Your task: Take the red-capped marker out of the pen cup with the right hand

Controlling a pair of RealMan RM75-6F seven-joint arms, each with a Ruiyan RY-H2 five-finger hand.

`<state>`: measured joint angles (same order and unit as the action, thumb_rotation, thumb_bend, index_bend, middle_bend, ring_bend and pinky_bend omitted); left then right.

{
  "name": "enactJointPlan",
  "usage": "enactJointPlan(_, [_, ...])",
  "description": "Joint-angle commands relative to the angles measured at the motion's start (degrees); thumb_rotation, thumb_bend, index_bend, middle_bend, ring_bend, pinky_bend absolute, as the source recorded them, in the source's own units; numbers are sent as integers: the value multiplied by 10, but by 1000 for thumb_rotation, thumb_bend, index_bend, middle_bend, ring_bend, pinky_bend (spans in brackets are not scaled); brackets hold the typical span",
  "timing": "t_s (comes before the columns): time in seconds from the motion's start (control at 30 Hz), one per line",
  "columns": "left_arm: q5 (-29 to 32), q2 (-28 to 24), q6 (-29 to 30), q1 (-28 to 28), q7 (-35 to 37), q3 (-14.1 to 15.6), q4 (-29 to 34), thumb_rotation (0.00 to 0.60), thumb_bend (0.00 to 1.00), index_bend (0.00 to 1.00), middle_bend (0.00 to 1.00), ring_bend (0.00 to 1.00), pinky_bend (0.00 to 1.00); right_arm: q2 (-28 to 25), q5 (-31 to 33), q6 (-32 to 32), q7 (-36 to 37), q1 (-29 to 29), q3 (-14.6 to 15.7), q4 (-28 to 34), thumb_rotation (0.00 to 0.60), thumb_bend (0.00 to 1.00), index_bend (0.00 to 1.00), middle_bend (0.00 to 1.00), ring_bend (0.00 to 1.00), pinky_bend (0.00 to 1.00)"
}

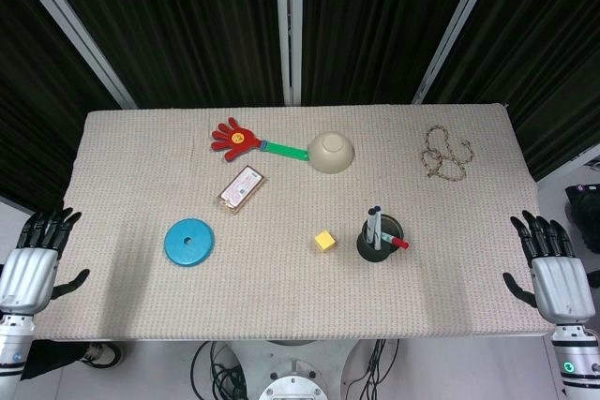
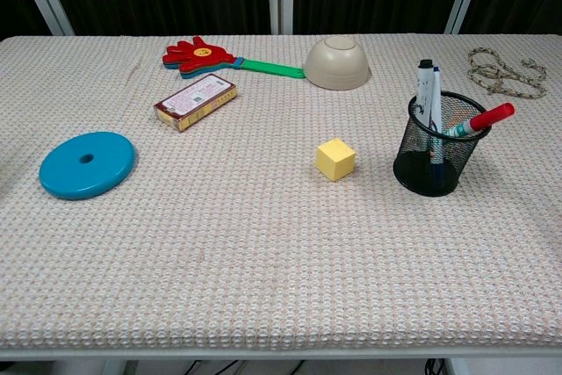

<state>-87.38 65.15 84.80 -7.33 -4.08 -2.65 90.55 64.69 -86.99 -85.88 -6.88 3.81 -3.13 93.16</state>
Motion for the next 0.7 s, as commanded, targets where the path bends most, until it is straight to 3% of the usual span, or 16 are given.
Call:
enactJointPlan(0.03, [1, 0, -3, -2, -2, 0, 1, 600, 185, 100, 66, 0, 29, 1, 1, 0, 2, 1, -1, -2, 600, 176, 0, 0, 0, 0])
enactJointPlan(0.43, [6, -4, -2, 2, -8, 3, 7, 600, 185, 100, 65, 0, 27, 15, -15, 13, -7, 16, -2, -6, 600, 176, 0, 0, 0, 0])
enactJointPlan(0.7, [5, -2, 3, 5, -7, 3, 9, 600, 185, 100, 65, 0, 29, 31, -24, 53, -35, 53, -10, 12, 600, 176, 33, 0, 0, 0])
